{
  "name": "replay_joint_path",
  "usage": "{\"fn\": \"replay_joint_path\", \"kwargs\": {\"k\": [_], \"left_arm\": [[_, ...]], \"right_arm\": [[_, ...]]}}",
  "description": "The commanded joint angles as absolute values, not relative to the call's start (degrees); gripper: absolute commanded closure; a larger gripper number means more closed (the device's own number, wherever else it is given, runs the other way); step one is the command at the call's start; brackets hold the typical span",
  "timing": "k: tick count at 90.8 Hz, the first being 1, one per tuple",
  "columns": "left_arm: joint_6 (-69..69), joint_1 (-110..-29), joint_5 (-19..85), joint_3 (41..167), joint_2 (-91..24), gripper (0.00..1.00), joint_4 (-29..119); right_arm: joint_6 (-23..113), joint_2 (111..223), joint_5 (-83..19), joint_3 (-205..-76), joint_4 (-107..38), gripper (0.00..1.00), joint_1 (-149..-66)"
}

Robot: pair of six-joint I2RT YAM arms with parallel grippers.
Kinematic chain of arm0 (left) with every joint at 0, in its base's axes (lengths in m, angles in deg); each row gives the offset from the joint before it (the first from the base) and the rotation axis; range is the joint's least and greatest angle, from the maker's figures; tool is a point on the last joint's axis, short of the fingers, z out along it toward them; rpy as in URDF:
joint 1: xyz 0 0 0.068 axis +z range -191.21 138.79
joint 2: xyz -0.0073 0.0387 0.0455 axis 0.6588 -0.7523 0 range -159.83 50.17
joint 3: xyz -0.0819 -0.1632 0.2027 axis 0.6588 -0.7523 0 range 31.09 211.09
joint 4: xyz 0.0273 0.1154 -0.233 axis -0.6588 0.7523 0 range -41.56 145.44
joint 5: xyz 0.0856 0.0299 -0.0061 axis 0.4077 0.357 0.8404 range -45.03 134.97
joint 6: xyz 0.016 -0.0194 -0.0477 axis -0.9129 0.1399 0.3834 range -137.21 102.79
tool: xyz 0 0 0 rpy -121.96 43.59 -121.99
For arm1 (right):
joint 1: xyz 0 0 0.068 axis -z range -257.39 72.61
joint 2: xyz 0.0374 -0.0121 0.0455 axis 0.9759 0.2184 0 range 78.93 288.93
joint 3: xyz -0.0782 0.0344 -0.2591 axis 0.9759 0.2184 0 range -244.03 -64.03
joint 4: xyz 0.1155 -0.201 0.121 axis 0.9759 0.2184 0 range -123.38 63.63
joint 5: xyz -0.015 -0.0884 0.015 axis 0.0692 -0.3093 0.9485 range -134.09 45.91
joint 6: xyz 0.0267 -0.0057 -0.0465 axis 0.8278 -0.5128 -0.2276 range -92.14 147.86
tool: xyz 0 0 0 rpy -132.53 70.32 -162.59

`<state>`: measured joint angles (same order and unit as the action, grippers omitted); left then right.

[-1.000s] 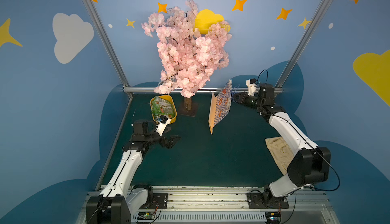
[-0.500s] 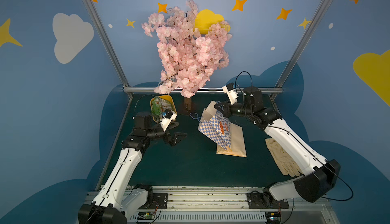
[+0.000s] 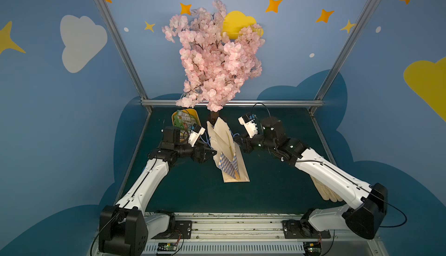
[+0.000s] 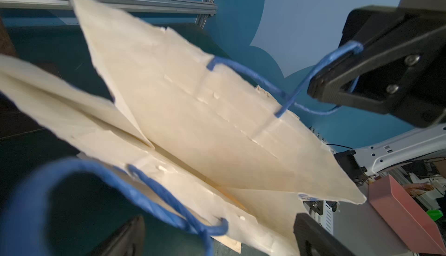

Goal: Place the condiment packets inside the bag
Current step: Open the paper bag.

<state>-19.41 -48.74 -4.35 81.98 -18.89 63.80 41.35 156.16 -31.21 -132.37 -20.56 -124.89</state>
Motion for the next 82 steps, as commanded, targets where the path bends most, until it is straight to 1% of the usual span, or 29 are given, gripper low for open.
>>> {"fn": "replay_joint_path", "kwargs": {"k": [1, 8, 15, 22, 45, 57, 82], "left_arm": [[-17.3, -48.8, -4.0, 83.5, -19.1, 0.00, 63.1], [-18.1, -48.8, 1.2, 83.2, -19.7, 0.00, 64.0], [-19.2, -48.8, 8.6, 83.8, -20.9, 0.00, 66.3], [-20.6, -48.6, 12.0, 84.8, -22.1, 0.00, 69.0], [-23.9, -48.7, 14.9, 85.2, -21.9, 0.00, 74.0], [-25.2, -48.7, 16.2, 84.8, -19.7, 0.00, 75.0], [-21.2, -48.7, 15.7, 88.0, -14.7, 0.00, 77.4]], "right_arm": [[42.9, 153.5, -36.7, -129.5, -26.9, 1.00, -127.0], [44.2, 152.6, -39.1, -127.4, -29.7, 1.00, -127.9], [45.5, 152.0, -41.8, -125.9, -31.7, 1.00, -128.9], [46.8, 151.6, -45.0, -125.1, -33.2, 1.00, -129.8], [51.9, 150.3, -53.2, -123.5, -35.0, 1.00, -131.1], [53.6, 149.7, -57.5, -122.6, -35.8, 1.00, -131.6], [56.7, 152.3, -64.7, -122.9, -36.6, 1.00, -133.9]]}}
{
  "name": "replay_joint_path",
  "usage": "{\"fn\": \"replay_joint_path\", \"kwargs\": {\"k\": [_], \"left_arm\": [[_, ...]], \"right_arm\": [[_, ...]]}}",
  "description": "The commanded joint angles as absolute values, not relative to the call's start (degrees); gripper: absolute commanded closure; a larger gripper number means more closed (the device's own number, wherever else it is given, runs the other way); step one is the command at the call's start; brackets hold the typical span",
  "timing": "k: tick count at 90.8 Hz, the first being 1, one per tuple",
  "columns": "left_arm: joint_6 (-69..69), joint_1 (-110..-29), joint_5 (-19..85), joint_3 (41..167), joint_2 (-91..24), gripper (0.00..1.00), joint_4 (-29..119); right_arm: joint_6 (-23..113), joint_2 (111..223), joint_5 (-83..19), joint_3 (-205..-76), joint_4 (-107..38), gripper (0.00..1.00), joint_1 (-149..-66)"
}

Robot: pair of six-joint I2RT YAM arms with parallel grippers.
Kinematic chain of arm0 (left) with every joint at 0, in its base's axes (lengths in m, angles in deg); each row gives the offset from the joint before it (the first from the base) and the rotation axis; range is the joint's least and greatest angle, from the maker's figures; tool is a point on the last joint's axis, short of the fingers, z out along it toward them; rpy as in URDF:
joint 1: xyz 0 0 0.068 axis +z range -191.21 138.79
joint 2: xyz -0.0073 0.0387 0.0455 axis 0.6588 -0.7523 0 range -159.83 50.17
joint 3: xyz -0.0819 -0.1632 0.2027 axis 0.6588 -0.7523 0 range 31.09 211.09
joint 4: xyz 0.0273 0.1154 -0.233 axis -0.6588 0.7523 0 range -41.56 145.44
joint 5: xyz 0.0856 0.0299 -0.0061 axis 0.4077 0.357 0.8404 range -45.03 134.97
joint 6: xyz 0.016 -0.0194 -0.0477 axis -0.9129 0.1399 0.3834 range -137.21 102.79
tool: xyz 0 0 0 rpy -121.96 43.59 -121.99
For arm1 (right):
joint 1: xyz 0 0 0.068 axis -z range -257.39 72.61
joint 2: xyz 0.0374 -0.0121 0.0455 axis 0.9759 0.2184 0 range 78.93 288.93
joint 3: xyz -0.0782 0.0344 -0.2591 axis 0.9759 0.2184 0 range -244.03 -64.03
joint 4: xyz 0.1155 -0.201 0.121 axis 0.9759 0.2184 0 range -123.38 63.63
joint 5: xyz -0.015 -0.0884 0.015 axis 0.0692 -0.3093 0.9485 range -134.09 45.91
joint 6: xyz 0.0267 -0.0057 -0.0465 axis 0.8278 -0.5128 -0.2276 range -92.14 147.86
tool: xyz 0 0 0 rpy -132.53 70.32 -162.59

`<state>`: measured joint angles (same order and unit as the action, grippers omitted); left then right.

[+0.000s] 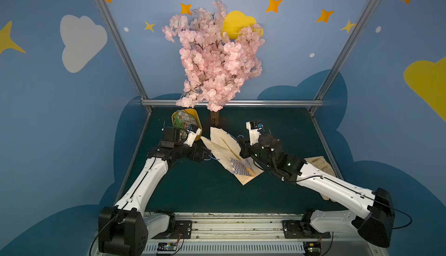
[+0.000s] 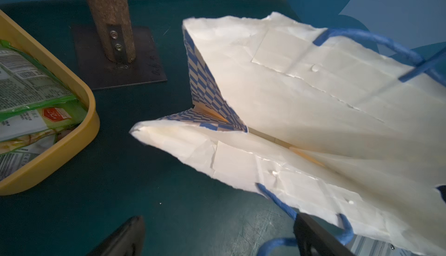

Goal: Place the condiment packets inside the bag
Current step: Open the paper bag.

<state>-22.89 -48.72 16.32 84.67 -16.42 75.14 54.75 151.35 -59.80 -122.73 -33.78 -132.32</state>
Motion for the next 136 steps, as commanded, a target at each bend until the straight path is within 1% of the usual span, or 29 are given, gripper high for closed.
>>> {"fn": "replay_joint_path", "kwargs": {"k": [1, 28, 48, 61, 80, 91, 102, 118, 136], "left_arm": [[-21.0, -48.7, 15.6, 88.3, -14.7, 0.00, 77.6], [-15.8, -48.6, 13.3, 93.0, -13.9, 0.00, 84.6], [-16.7, -48.7, 15.0, 90.9, -12.8, 0.00, 86.8], [-16.3, -48.7, 14.8, 88.6, -15.1, 0.00, 86.2], [-14.9, -48.7, 13.9, 89.8, -17.6, 0.00, 85.5], [-13.9, -48.7, 11.3, 88.7, -17.3, 0.00, 84.1], [-14.2, -48.7, 11.2, 87.4, -18.2, 0.00, 83.8], [-14.0, -48.4, 14.6, 86.7, -20.3, 0.00, 83.5], [-11.3, -47.5, 17.2, 85.4, -18.7, 0.00, 79.8]], "right_arm": [[56.8, 152.5, -65.0, -123.0, -36.7, 1.00, -134.1], [62.6, 156.2, -76.2, -124.6, -38.4, 1.00, -138.5], [66.7, 156.7, -79.8, -124.8, -41.9, 1.00, -140.4], [68.3, 157.8, -82.6, -124.5, -44.9, 1.00, -142.0], [70.6, 161.7, -86.5, -125.7, -47.8, 1.00, -143.9], [72.1, 164.3, -87.2, -126.6, -50.7, 1.00, -144.4], [72.4, 167.1, -86.7, -128.6, -51.9, 1.00, -144.8], [72.5, 169.1, -86.0, -129.8, -53.8, 1.00, -145.3], [72.8, 168.7, -86.2, -128.8, -54.5, 1.00, -145.5]]}}
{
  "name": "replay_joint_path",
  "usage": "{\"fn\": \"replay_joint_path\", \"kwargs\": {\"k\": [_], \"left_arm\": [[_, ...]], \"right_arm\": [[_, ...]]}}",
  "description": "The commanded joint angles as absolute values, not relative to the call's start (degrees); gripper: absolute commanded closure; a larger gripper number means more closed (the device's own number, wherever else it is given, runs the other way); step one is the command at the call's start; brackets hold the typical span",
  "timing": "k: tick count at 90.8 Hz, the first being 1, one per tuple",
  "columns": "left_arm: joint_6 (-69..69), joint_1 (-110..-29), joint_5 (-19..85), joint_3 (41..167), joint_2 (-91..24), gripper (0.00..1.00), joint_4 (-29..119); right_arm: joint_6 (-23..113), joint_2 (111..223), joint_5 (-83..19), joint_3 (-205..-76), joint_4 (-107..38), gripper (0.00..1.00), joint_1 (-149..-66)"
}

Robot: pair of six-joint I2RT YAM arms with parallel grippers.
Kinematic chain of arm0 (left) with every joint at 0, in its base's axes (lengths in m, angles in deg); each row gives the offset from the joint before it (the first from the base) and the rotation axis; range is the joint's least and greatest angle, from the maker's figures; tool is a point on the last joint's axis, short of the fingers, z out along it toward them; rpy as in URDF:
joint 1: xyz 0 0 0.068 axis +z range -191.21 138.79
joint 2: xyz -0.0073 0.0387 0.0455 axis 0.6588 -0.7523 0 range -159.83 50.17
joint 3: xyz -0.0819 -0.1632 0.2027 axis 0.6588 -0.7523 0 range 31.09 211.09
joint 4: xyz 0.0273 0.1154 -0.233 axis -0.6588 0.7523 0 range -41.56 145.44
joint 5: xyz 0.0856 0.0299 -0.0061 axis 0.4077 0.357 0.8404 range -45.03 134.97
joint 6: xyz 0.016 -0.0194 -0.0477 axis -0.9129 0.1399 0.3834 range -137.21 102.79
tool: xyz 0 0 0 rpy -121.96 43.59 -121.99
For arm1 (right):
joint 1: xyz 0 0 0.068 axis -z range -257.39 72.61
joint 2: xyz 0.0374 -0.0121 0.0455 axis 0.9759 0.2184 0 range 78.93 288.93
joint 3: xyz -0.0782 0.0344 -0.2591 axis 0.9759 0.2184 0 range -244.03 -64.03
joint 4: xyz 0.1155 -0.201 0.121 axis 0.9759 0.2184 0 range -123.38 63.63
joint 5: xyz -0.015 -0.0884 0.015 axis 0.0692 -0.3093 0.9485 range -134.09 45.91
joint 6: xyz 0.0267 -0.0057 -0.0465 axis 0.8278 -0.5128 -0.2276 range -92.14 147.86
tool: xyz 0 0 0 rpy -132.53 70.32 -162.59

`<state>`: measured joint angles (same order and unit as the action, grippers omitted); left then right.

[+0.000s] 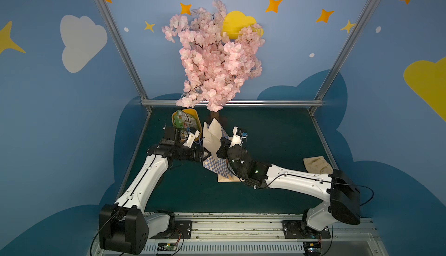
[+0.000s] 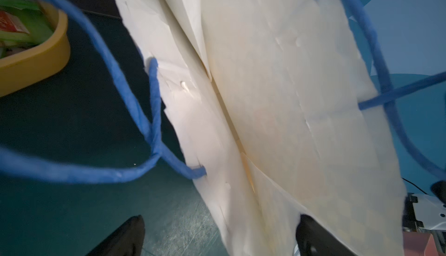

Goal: Place the condiment packets inside the bag
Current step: Open the paper bag.

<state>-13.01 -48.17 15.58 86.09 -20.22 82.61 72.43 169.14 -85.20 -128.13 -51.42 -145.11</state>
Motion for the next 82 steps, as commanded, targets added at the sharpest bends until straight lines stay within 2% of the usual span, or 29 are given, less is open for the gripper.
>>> {"fn": "replay_joint_path", "kwargs": {"k": [1, 20, 33, 49, 82], "left_arm": [[-11.1, -47.5, 17.2, 85.3, -18.7, 0.00, 79.5], [-8.5, -47.0, 13.5, 84.9, -18.5, 0.00, 75.6], [-5.1, -44.7, 4.7, 85.8, -18.2, 0.00, 71.3], [-2.1, -44.9, -1.3, 84.1, -18.4, 0.00, 66.9], [-2.3, -45.6, 7.2, 82.8, -21.4, 0.00, 65.6]], "right_arm": [[72.8, 168.7, -86.2, -128.8, -54.6, 1.00, -145.5], [73.0, 168.5, -85.2, -128.3, -55.1, 1.00, -145.8], [72.9, 168.5, -85.1, -128.4, -54.8, 1.00, -146.0], [72.8, 168.9, -84.9, -128.8, -54.9, 1.00, -146.0], [73.0, 169.5, -84.3, -128.9, -55.4, 1.00, -146.5]]}}
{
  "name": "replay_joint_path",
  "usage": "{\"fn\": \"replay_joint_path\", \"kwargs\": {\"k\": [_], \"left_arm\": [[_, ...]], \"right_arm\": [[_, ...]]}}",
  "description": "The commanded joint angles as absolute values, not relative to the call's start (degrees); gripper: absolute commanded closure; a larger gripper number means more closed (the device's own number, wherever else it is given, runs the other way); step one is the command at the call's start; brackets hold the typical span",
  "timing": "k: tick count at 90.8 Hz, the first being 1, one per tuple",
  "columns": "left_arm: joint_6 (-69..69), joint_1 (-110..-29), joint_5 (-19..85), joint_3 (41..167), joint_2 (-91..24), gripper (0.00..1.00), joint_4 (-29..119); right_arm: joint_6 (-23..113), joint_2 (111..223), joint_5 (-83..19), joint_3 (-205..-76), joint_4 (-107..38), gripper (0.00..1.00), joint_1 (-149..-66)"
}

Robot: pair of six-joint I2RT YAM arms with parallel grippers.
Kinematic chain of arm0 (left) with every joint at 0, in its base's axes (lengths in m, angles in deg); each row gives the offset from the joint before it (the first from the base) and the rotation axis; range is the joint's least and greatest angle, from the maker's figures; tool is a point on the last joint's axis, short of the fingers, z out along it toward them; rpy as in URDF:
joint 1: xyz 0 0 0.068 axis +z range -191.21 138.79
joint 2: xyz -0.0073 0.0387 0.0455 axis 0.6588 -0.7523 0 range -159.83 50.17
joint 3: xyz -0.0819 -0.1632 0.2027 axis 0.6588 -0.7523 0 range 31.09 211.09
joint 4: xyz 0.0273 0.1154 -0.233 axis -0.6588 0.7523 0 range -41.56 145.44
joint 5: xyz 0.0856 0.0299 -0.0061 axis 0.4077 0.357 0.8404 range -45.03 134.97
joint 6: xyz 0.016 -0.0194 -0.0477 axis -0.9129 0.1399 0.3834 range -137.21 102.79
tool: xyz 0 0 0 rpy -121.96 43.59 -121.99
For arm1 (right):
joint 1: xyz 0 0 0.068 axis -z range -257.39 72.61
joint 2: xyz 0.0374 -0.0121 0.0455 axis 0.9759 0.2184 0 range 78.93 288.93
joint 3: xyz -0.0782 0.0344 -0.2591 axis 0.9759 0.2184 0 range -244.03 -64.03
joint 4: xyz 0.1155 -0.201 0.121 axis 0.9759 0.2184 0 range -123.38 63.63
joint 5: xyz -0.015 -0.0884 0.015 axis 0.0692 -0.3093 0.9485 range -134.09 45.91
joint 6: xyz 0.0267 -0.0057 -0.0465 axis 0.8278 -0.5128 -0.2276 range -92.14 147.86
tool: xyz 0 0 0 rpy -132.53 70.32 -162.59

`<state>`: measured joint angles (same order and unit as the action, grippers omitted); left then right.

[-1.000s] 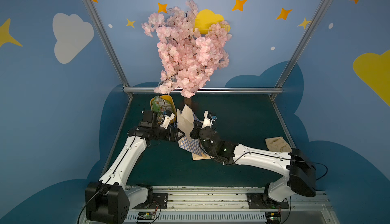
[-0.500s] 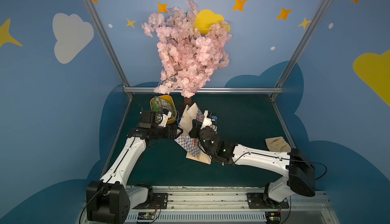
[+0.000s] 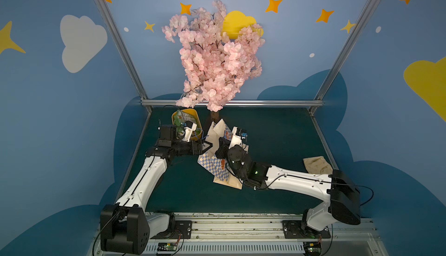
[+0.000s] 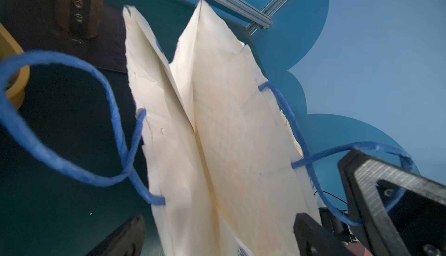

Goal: Place the condiment packets inside the bag
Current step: Open the paper bag.

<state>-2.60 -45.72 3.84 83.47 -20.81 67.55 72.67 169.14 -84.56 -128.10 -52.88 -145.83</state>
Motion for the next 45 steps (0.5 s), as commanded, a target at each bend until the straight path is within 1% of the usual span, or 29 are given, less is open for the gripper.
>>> {"fn": "replay_joint_path", "kwargs": {"k": [1, 11, 32, 45], "left_arm": [[-2.3, -45.5, 7.5, 82.7, -21.4, 0.01, 65.6], [-2.2, -45.6, 9.1, 82.3, -22.7, 0.06, 65.0], [-3.9, -47.0, 9.5, 84.0, -28.7, 0.36, 68.1], [-6.0, -49.3, 10.3, 86.7, -32.8, 0.42, 71.7]], "right_arm": [[73.0, 169.5, -84.3, -128.9, -55.4, 1.00, -146.4], [72.9, 169.4, -84.4, -128.7, -55.7, 1.00, -146.6], [72.7, 169.8, -84.3, -128.7, -56.4, 1.00, -146.6], [72.2, 169.4, -84.5, -128.3, -56.5, 1.00, -146.6]]}}
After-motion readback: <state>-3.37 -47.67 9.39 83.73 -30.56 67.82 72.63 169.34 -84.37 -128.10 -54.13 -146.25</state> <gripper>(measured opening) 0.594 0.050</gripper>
